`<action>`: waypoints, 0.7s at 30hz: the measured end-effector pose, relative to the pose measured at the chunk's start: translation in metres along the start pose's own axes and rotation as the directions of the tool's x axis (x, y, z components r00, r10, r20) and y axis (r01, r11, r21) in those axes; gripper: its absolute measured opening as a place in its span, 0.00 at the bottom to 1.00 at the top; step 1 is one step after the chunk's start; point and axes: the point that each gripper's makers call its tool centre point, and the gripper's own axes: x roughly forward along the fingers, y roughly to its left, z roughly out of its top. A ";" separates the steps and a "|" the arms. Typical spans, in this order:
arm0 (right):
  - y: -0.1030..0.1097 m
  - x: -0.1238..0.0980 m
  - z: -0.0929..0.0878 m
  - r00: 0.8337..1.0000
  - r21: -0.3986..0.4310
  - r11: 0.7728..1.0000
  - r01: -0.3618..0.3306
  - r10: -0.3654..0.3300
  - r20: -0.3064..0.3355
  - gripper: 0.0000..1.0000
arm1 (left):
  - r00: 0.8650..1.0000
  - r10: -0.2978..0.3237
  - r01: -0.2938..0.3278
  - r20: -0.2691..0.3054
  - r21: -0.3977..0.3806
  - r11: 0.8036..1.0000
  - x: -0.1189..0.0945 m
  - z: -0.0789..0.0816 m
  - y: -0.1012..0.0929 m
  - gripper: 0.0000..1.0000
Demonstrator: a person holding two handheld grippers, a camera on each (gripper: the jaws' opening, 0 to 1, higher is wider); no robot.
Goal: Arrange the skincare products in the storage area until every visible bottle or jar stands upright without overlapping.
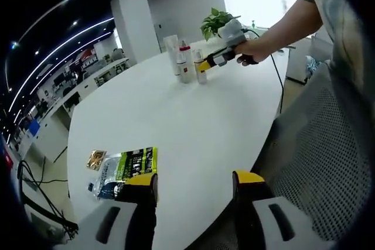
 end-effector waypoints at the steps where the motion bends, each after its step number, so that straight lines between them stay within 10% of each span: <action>1: -0.002 0.001 0.000 1.000 0.003 1.000 -0.002 0.002 -0.002 0.21 | 1.000 0.002 -0.002 -0.003 0.002 1.000 0.000 -0.001 0.000 0.52; 21: -0.036 0.020 -0.003 0.992 -0.090 0.995 -0.034 0.023 -0.123 0.22 | 1.000 0.014 -0.014 -0.013 0.007 1.000 -0.001 -0.002 0.003 0.51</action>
